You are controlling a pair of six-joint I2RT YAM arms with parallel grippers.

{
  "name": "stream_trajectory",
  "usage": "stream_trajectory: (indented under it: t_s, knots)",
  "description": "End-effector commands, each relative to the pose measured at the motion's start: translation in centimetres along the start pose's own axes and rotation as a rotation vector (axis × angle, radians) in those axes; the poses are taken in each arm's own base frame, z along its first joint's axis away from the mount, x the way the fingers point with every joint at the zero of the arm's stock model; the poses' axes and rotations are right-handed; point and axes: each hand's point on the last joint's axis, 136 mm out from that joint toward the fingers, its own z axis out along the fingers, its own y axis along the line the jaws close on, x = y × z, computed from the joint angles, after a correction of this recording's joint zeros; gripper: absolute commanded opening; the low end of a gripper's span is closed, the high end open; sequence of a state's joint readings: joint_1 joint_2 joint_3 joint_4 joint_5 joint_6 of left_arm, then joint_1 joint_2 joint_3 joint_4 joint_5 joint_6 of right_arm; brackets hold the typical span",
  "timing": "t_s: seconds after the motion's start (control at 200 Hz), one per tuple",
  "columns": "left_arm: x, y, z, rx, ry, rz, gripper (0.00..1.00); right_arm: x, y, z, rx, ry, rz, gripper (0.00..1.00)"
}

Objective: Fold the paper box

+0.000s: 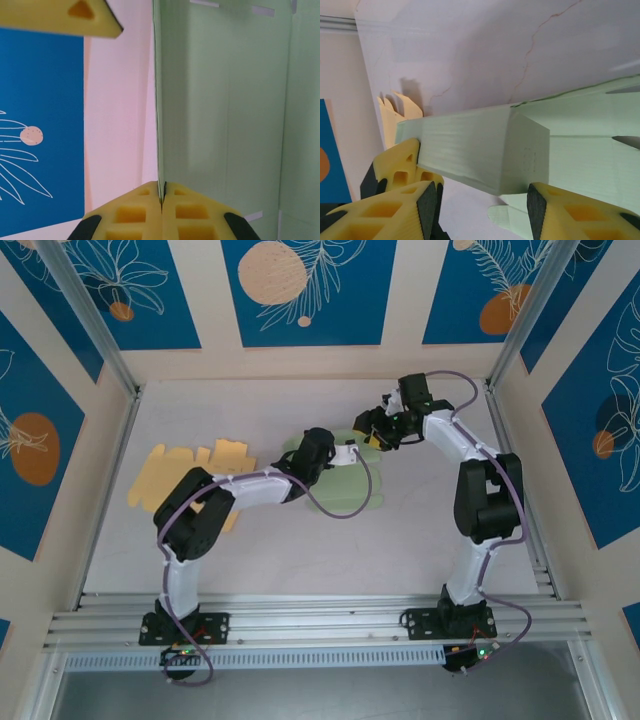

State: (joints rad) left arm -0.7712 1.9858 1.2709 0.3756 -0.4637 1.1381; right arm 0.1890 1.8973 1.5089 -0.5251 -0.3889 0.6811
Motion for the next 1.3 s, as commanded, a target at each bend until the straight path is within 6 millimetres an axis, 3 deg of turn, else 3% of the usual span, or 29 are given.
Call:
stream_trajectory:
  t_s: [0.0,0.27,0.435,0.705,0.96,1.295]
  knots:
    - [-1.8,1.0,-0.1,-0.052,-0.038,0.008,0.0,0.4,1.1,0.7,-0.066,0.031,0.005,0.53]
    - [-2.0,1.1,-0.3,-0.069,-0.046,0.005,0.0,0.5,1.9,0.2,-0.125,0.02,-0.044,0.52]
    - [-1.9,0.6,-0.1,-0.072,-0.046,0.013,0.0,0.9,0.1,-1.0,-0.086,0.007,-0.017,0.53]
    - [-1.9,0.8,0.0,-0.101,-0.051,0.043,0.0,2.8,-1.9,-4.0,0.031,-0.038,-0.04,0.6]
    - [-1.8,0.9,-0.4,-0.13,-0.063,0.061,0.0,2.5,-1.8,-7.2,0.085,-0.119,-0.033,0.63]
    - [-1.9,0.5,-0.3,-0.124,-0.069,0.068,0.0,0.8,-0.6,-6.1,0.058,-0.105,-0.029,0.62]
